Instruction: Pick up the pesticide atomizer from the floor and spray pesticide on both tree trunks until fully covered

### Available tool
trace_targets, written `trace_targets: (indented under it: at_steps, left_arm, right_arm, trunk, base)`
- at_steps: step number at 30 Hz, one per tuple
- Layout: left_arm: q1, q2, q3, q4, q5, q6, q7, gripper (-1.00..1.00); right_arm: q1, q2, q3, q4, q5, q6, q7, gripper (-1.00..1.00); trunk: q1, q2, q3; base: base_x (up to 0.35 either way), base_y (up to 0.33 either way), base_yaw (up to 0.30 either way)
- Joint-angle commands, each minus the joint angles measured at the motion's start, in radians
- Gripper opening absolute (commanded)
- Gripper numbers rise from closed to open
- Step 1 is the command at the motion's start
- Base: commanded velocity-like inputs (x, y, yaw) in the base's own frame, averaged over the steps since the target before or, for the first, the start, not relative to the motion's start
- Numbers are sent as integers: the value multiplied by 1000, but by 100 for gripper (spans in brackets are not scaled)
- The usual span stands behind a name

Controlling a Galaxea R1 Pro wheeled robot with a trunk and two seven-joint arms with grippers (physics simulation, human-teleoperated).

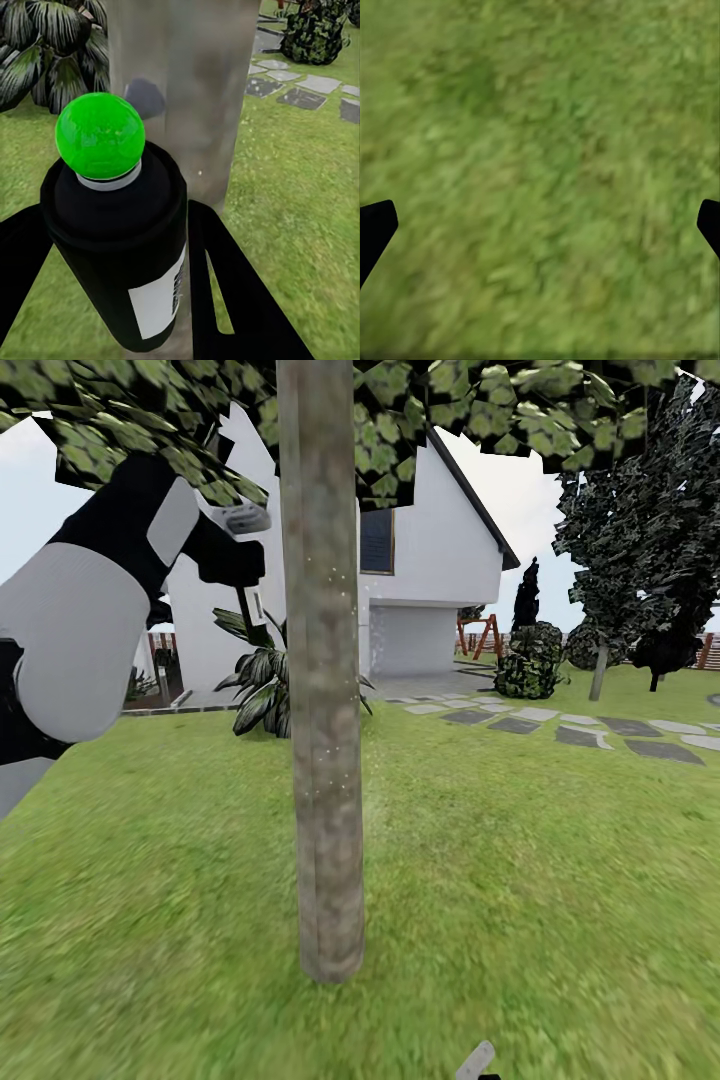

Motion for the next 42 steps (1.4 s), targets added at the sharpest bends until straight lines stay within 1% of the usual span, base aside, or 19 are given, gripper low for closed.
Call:
trace_targets:
  at_steps: [1, 6, 13, 20, 23, 27, 28, 30, 31, 34, 40, 42]
  left_arm:
    - [0, 0, 0, 0, 0, 0, 1, -100]
    - [0, 1, 0, 0, 0, -1, 1, -100]
    - [0, 22, 0, 3, 0, -2, 3, -100]
    - [0, 21, 0, 3, 0, -2, 2, -100]
    - [0, 11, 0, 4, 2, -1, 2, -100]
    - [0, -45, 0, 5, 3, 0, 2, -100]
    - [0, -52, 0, 5, 3, 0, 2, -100]
    - [0, -80, 0, 4, 3, 0, 2, -100]
    - [0, -87, 1, 4, 3, 0, 2, -100]
    - [0, -93, 3, 4, 4, 0, 2, -100]
    - [0, -94, 4, 5, 4, 0, 2, -100]
    - [0, -93, 5, 42, 4, -1, 2, -100]
  right_arm:
    - [0, 0, 0, 0, 0, 0, 0, 100]
    - [0, -1, 0, 0, 0, 0, 0, 100]
    - [0, -1, 0, 0, 0, 0, 0, 100]
    - [0, -1, 0, 0, 0, 0, 0, 100]
    - [0, 0, 0, 0, 0, 0, 0, 100]
    - [0, -1, 0, 0, 0, 0, 0, 100]
    - [0, -1, 0, 0, 0, 0, 0, 100]
    - [0, 0, 0, 0, 0, 0, 0, 100]
    - [0, 0, 0, 0, 0, 0, 0, 100]
    - [0, 0, 0, 0, 0, 0, 0, 100]
    - [0, -1, 0, 0, 0, 0, 0, 100]
    - [0, -1, 0, 0, 0, 0, 0, 100]
  trunk:
    - [0, 0, 0]
    - [0, 0, 0]
    - [0, 0, 0]
    - [0, 0, 0]
    - [0, 0, 0]
    - [0, 0, 0]
    - [0, 0, 0]
    - [0, 0, 0]
    - [0, 0, 0]
    - [0, 0, 0]
    - [0, 0, 0]
    - [0, 0, 0]
  base:
    - [0, 0, 0]
    - [0, 0, 0]
    - [0, 0, 0]
    - [0, 0, 0]
    - [0, 0, 0]
    - [0, 0, 0]
    - [0, 0, 0]
    - [0, 0, 0]
    - [0, 0, 0]
    - [0, 0, 0]
    - [0, 0, 0]
    - [0, 0, 0]
